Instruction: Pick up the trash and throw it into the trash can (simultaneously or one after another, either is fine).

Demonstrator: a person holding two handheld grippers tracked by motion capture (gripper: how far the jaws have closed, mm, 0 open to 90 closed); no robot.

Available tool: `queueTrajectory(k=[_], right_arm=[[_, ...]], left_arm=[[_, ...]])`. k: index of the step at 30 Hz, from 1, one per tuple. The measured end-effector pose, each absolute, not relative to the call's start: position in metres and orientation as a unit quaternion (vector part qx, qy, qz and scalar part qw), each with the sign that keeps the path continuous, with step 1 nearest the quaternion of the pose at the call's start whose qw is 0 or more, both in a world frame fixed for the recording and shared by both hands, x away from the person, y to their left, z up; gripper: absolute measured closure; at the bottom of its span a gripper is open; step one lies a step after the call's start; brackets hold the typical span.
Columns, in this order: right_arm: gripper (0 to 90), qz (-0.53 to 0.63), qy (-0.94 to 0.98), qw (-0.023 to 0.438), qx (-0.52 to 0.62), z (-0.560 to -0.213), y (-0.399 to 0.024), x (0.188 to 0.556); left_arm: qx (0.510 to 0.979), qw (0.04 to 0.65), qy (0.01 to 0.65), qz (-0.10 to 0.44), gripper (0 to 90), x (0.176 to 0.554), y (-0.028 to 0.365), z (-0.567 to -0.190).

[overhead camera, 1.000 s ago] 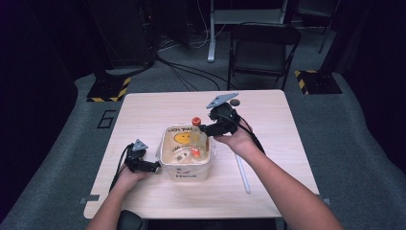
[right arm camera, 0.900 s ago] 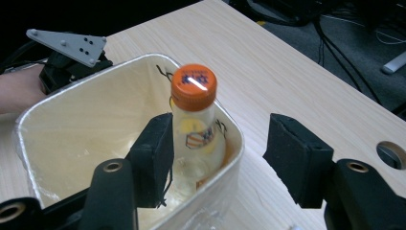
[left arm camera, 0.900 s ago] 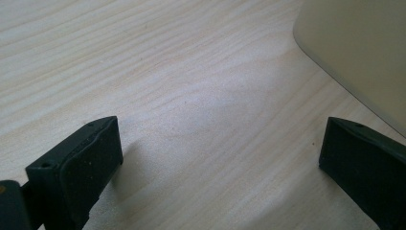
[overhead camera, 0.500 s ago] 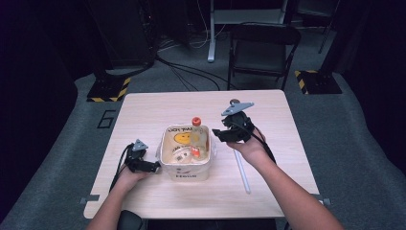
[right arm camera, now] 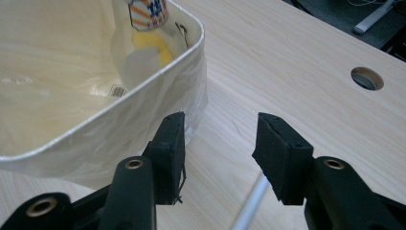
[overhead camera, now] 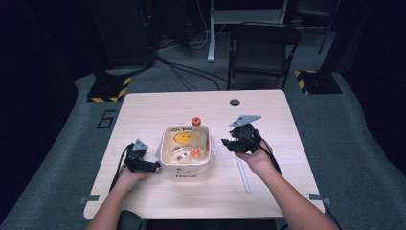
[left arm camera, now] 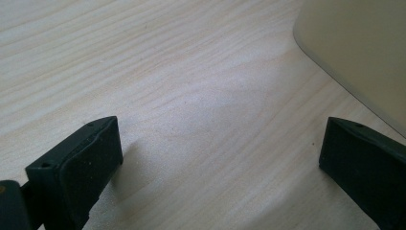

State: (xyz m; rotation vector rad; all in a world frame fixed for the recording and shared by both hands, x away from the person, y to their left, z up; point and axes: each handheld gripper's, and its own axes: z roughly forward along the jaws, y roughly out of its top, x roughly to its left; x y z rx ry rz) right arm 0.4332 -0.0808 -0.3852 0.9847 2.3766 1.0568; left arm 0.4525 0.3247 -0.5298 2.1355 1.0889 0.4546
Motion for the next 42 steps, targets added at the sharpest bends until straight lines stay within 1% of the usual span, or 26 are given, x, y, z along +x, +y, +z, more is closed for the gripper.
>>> queueTrajectory(k=[13, 23, 30, 33, 42], right_arm=[[56.6, 0.365, 0.835, 0.168, 0.377, -0.421, -0.099, 0.421], [59.2, 0.344, 0.829, 0.177, 0.404, -0.449, -0.104, 0.412], [61.1, 0.338, 0.826, 0.175, 0.416, -0.459, -0.106, 0.411], [64.2, 0.338, 0.827, 0.180, 0.413, -0.464, -0.108, 0.410], [66.7, 0.331, 0.825, 0.177, 0.423, -0.476, -0.110, 0.407]], left_arm=[[0.822, 0.344, 0.419, 0.175, 0.8, 0.452, 0.325, -0.530], [0.822, 0.343, 0.419, 0.175, 0.8, 0.453, 0.325, -0.530], [0.822, 0.343, 0.419, 0.174, 0.8, 0.453, 0.325, -0.530], [0.822, 0.343, 0.419, 0.174, 0.8, 0.453, 0.325, -0.530], [0.823, 0.342, 0.419, 0.174, 0.8, 0.453, 0.325, -0.530]])
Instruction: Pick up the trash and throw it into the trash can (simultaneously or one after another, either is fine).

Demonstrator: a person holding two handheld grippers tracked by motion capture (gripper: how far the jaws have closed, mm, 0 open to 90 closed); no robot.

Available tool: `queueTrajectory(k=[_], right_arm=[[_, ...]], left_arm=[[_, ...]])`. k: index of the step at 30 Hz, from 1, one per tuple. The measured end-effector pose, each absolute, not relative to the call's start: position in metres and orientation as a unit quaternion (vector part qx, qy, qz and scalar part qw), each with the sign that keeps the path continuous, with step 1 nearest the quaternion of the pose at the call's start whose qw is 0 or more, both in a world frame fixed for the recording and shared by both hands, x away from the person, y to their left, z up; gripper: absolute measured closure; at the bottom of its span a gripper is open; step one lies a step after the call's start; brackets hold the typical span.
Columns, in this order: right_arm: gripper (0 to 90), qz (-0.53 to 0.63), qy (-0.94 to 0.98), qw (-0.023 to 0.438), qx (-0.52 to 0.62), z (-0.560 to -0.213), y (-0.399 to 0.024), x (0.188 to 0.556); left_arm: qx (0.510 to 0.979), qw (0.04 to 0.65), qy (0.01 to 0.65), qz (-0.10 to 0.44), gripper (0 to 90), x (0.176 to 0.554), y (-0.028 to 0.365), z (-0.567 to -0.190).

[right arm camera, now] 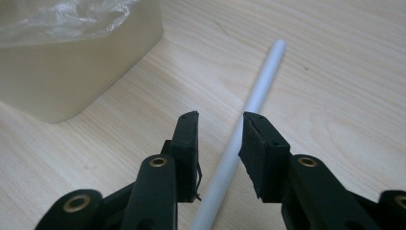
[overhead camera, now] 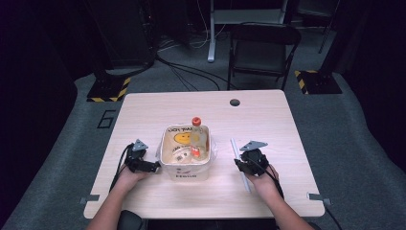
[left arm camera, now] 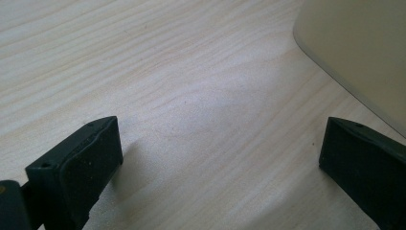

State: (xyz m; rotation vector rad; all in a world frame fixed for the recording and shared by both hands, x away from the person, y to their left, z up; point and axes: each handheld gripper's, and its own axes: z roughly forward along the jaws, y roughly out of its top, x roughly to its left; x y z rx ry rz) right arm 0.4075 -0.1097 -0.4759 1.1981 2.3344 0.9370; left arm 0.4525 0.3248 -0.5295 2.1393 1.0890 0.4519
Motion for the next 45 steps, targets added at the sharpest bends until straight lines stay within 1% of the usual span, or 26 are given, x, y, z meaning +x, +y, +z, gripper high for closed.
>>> queueTrajectory(k=[18, 23, 34, 45], right_arm=[[70.4, 0.314, 0.820, 0.171, 0.446, -0.502, -0.112, 0.406], [72.8, 0.308, 0.820, 0.172, 0.450, -0.508, -0.113, 0.407], [78.2, 0.315, 0.811, 0.167, 0.464, -0.512, -0.117, 0.410], [78.9, 0.320, 0.809, 0.160, 0.467, -0.509, -0.121, 0.412]], left_arm=[[0.823, 0.342, 0.419, 0.174, 0.8, 0.453, 0.325, -0.530], [0.823, 0.342, 0.419, 0.174, 0.8, 0.453, 0.325, -0.529], [0.822, 0.344, 0.419, 0.175, 0.8, 0.453, 0.325, -0.530], [0.822, 0.343, 0.419, 0.175, 0.8, 0.453, 0.325, -0.530]])
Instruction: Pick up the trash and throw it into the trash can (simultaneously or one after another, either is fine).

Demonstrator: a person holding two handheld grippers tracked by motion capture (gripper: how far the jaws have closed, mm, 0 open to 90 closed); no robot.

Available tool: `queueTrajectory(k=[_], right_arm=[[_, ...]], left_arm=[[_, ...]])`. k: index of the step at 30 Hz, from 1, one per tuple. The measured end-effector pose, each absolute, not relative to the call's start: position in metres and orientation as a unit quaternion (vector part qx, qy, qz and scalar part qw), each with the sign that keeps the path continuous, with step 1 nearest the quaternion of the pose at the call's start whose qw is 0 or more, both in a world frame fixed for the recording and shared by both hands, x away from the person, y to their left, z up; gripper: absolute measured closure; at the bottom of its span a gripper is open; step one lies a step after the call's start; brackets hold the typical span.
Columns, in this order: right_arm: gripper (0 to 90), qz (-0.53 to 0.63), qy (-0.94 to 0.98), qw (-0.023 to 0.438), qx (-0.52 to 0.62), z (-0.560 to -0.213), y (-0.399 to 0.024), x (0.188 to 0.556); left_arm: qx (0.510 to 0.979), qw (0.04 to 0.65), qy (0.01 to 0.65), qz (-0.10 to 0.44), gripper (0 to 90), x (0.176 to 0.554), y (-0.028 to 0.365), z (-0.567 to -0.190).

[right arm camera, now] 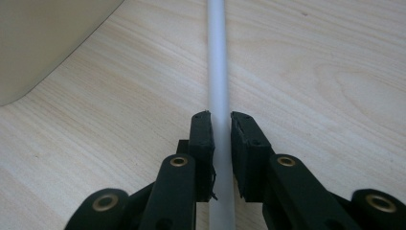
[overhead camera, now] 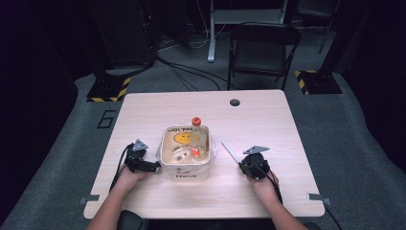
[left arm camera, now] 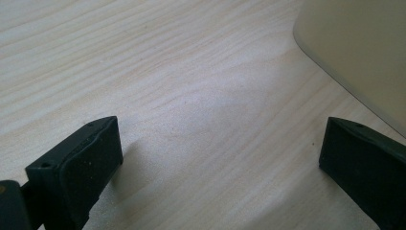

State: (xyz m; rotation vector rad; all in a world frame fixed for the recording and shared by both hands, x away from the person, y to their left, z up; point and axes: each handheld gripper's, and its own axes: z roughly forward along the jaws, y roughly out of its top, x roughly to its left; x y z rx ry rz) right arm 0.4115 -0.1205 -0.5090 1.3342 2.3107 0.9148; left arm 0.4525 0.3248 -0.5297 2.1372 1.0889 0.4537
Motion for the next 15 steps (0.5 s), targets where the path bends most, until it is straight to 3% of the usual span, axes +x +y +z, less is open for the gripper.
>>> queueTrajectory(k=[15], right_arm=[[78.9, 0.336, 0.803, 0.165, 0.463, -0.485, -0.134, 0.414]], left_arm=[[0.823, 0.343, 0.419, 0.174, 0.8, 0.453, 0.325, -0.530]])
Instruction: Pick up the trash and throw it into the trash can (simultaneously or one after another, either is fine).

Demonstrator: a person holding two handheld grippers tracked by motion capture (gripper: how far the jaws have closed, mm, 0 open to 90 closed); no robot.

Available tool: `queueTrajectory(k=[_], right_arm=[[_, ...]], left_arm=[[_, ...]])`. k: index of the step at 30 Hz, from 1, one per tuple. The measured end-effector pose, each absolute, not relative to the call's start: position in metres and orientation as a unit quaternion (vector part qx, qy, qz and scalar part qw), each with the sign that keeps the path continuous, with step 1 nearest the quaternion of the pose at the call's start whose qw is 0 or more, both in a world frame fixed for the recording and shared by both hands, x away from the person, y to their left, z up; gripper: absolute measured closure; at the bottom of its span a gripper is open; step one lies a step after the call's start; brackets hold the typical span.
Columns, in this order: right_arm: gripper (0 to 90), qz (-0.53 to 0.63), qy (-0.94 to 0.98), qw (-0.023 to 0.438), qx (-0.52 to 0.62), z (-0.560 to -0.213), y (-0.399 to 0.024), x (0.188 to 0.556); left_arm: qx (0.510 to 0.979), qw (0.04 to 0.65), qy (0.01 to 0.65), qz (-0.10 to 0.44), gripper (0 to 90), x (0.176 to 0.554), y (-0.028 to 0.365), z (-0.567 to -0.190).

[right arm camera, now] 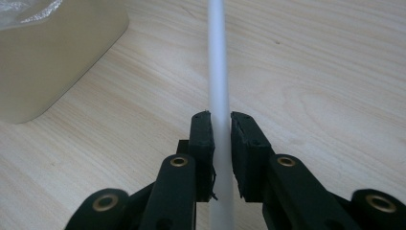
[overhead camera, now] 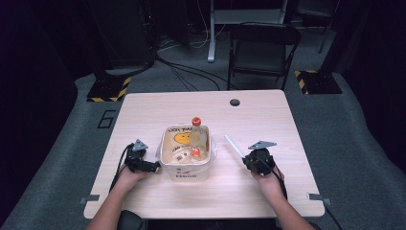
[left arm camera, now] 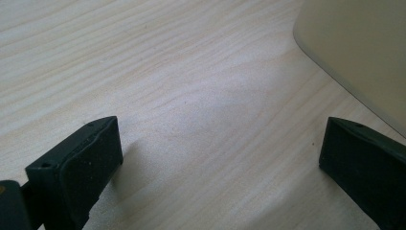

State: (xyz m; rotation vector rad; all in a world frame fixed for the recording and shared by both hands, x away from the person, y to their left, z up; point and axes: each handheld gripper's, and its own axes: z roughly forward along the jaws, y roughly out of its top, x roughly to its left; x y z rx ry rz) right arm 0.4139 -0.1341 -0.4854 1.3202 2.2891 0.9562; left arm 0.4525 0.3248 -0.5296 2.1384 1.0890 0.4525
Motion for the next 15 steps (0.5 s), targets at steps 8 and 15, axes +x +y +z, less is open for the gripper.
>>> queueTrajectory(k=[8, 15], right_arm=[[78.9, 0.345, 0.806, 0.164, 0.453, -0.469, -0.135, 0.414], [78.9, 0.351, 0.813, 0.165, 0.434, -0.452, -0.130, 0.413]], left_arm=[[0.822, 0.343, 0.419, 0.175, 0.8, 0.453, 0.325, -0.530], [0.822, 0.343, 0.419, 0.175, 0.8, 0.453, 0.325, -0.530]])
